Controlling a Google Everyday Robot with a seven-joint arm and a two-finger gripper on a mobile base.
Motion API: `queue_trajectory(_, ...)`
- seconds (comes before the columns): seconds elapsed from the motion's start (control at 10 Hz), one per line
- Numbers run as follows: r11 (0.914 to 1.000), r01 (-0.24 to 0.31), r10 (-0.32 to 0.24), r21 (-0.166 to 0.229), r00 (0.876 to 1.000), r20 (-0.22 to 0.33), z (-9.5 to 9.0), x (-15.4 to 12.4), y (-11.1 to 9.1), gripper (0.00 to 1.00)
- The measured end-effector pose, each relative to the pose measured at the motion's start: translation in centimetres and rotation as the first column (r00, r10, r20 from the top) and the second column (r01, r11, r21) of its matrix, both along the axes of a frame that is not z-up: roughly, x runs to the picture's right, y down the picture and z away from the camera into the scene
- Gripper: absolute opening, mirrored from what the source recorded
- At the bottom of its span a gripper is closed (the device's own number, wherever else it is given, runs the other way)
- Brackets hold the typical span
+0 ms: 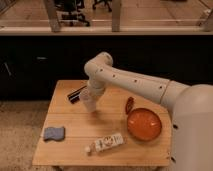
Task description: Pick up the ceramic cup
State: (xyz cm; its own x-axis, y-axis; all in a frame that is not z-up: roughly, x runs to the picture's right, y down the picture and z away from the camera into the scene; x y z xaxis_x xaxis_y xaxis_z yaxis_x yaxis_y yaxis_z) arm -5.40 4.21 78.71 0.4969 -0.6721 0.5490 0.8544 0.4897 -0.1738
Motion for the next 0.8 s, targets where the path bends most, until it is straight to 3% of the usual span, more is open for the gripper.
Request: queue_trajectory(0.8,0.9999,-0.007,0.007,0.009,1.0,-0.002,-0.7,0.4,-1.6,0.0)
